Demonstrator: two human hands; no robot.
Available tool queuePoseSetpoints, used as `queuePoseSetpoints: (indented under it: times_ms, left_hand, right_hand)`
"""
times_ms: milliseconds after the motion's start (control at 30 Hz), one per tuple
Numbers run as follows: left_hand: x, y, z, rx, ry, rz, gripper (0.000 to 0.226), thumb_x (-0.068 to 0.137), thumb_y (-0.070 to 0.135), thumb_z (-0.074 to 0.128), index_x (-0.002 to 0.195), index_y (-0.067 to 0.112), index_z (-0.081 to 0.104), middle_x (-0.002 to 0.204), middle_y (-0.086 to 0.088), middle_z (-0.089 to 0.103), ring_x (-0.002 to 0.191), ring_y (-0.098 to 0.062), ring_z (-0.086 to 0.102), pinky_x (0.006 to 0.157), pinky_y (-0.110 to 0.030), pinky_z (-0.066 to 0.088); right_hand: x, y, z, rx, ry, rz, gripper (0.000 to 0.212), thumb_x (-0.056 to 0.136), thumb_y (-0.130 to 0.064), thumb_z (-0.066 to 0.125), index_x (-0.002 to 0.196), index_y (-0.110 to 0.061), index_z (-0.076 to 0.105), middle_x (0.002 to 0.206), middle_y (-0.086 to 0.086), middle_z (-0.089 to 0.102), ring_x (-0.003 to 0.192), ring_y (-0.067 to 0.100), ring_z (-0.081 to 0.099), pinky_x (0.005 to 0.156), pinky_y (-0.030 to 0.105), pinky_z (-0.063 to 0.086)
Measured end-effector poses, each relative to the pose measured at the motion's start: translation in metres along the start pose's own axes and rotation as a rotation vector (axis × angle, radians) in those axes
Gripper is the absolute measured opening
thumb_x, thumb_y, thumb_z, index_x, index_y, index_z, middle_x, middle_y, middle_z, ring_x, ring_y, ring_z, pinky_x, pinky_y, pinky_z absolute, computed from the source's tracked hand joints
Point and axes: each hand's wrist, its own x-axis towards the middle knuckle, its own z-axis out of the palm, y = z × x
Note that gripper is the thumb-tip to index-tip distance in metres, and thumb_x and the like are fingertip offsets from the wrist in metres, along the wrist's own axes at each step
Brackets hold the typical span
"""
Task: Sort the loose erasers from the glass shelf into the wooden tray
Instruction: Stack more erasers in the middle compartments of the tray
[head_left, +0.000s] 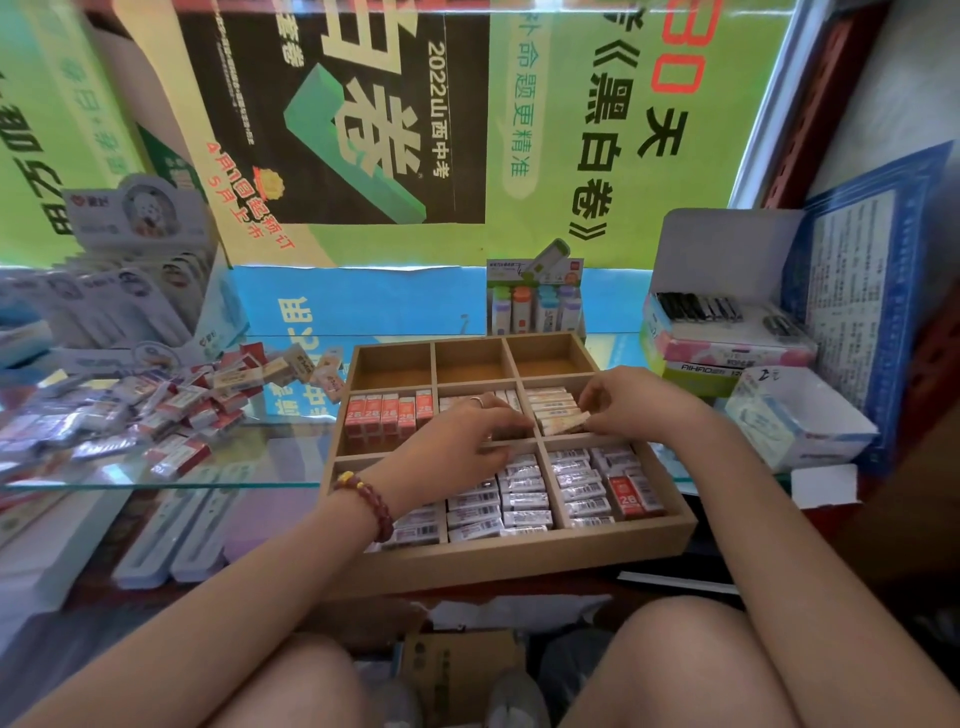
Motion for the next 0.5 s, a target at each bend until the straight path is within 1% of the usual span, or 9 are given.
queuePoseSetpoints:
  times_ms: [100,233,367,433,500]
  left_hand:
    - [-0.0003,-0.0021,0.0000,0.015,-0.006,0.007,0.037,0.094,0.024,0.053,0.130,0.033,0.052,0.130,0.010,0.048,0.111,-0.003,0.042,0.094,-0.018,0.032]
    - [-0.0020,-0.0074,0.0007,0.020,-0.021,-0.010,0.033,0.093,0.024,0.054,0.126,0.029,0.056,0.127,0.011,0.048,0.113,-0.005,0.044,0.103,-0.025,0.037]
    - [-0.0033,-0.0082,0.0005,0.027,-0.015,0.006,0.031,0.093,0.023,0.054,0.124,0.025,0.059,0.124,0.010,0.048,0.112,-0.005,0.045,0.101,-0.020,0.037]
    - [-0.0041,-0.0088,0.0002,0.031,-0.010,0.015,0.031,0.093,0.022,0.054,0.123,0.025,0.059,0.125,0.010,0.048,0.111,-0.005,0.045,0.100,-0.019,0.036]
    - [-0.0057,-0.0095,-0.0005,0.026,-0.008,0.018,0.031,0.093,0.021,0.054,0.123,0.025,0.059,0.125,0.010,0.048,0.112,-0.006,0.045,0.101,-0.021,0.037]
  right_hand:
    - [0.0006,0.0004,0.0009,-0.005,0.005,0.025,0.020,0.086,-0.024,0.066,0.106,-0.022,0.066,0.106,-0.002,0.062,0.095,0.013,0.055,0.084,0.031,0.050]
    - [-0.0008,0.0022,0.0024,0.011,-0.013,0.045,0.021,0.088,-0.026,0.063,0.108,-0.020,0.066,0.108,-0.001,0.063,0.096,0.013,0.056,0.081,0.028,0.049]
    - [0.0012,0.0012,0.0046,0.037,-0.007,0.061,0.022,0.088,-0.024,0.063,0.108,-0.018,0.067,0.108,0.000,0.064,0.094,0.013,0.056,0.078,0.026,0.047]
    - [0.0027,0.0002,0.0063,0.044,0.000,0.077,0.022,0.086,-0.022,0.064,0.106,-0.017,0.069,0.106,0.001,0.065,0.094,0.014,0.057,0.081,0.028,0.049]
    - [0.0043,-0.0013,0.0076,0.048,0.005,0.097,0.022,0.085,-0.023,0.065,0.105,-0.016,0.070,0.103,0.001,0.066,0.094,0.014,0.058,0.084,0.031,0.051]
